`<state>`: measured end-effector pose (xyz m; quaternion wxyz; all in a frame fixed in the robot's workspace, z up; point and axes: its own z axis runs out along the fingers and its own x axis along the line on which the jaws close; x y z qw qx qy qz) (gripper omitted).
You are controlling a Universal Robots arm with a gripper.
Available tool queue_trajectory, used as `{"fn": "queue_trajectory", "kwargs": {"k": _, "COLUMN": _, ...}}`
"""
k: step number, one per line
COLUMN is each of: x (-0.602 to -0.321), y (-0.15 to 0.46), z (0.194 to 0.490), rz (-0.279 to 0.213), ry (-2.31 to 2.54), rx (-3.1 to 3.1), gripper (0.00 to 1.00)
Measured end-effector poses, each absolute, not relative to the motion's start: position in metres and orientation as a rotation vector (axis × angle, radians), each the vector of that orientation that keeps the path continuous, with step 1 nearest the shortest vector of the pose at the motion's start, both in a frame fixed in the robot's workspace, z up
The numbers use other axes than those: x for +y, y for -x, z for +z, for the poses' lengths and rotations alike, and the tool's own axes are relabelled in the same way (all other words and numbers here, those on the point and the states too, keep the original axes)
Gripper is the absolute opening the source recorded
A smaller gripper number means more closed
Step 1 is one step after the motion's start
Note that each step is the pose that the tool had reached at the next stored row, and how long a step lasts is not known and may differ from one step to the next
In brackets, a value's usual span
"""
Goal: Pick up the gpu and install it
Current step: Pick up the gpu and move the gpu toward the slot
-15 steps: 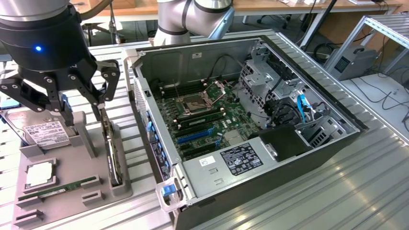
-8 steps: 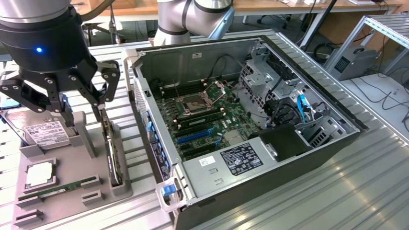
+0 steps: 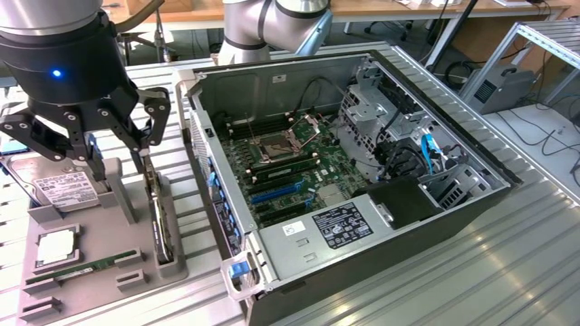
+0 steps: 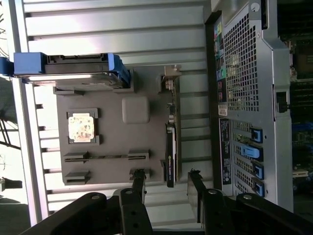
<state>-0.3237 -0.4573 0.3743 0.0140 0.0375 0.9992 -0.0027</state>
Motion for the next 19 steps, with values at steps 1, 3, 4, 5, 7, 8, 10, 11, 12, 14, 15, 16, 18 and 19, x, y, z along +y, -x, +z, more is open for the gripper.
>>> {"fn": "queue_trajectory", "kwargs": {"k": 1, "x": -0.4573, "y": 0.3236, "z": 0.374, "rz": -0.008, "ry": -0.117, "rx": 3.111, "gripper": 0.48}}
{"fn": "queue_trajectory", "kwargs": {"k": 3, "x": -0.4573, "y": 0.3236, "z": 0.3735, "rz": -0.008, "ry": -0.117, "rx": 3.111, "gripper": 0.48}}
{"fn": "queue_trajectory", "kwargs": {"k": 4, "x": -0.4573, "y": 0.3237, "z": 0.3733, "rz": -0.009, "ry": -0.117, "rx": 3.111, "gripper": 0.48}}
{"fn": "queue_trajectory", "kwargs": {"k": 5, "x": -0.4573, "y": 0.3237, "z": 0.3731, "rz": -0.009, "ry": -0.117, "rx": 3.111, "gripper": 0.48}}
{"fn": "queue_trajectory", "kwargs": {"k": 7, "x": -0.4573, "y": 0.3236, "z": 0.3727, "rz": -0.009, "ry": -0.117, "rx": 3.111, "gripper": 0.48}}
{"fn": "queue_trajectory", "kwargs": {"k": 8, "x": -0.4573, "y": 0.3237, "z": 0.3726, "rz": -0.009, "ry": -0.117, "rx": 3.111, "gripper": 0.48}}
{"fn": "queue_trajectory", "kwargs": {"k": 10, "x": -0.4573, "y": 0.3237, "z": 0.3722, "rz": -0.008, "ry": -0.117, "rx": 3.111, "gripper": 0.48}}
{"fn": "queue_trajectory", "kwargs": {"k": 11, "x": -0.4573, "y": 0.3237, "z": 0.372, "rz": -0.009, "ry": -0.117, "rx": 3.111, "gripper": 0.48}}
{"fn": "queue_trajectory", "kwargs": {"k": 12, "x": -0.4573, "y": 0.3237, "z": 0.3717, "rz": -0.009, "ry": -0.117, "rx": 3.111, "gripper": 0.48}}
{"fn": "queue_trajectory", "kwargs": {"k": 14, "x": -0.4573, "y": 0.3237, "z": 0.3712, "rz": -0.008, "ry": -0.117, "rx": 3.111, "gripper": 0.48}}
{"fn": "queue_trajectory", "kwargs": {"k": 15, "x": -0.4573, "y": 0.3236, "z": 0.371, "rz": -0.008, "ry": -0.117, "rx": 3.111, "gripper": 0.48}}
{"fn": "queue_trajectory", "kwargs": {"k": 16, "x": -0.4573, "y": 0.3237, "z": 0.3708, "rz": -0.009, "ry": -0.117, "rx": 3.111, "gripper": 0.48}}
{"fn": "queue_trajectory", "kwargs": {"k": 18, "x": -0.4573, "y": 0.3236, "z": 0.3705, "rz": -0.009, "ry": -0.117, "rx": 3.111, "gripper": 0.48}}
{"fn": "queue_trajectory", "kwargs": {"k": 19, "x": -0.4573, "y": 0.3237, "z": 0.3703, "rz": -0.009, "ry": -0.117, "rx": 3.111, "gripper": 0.48}}
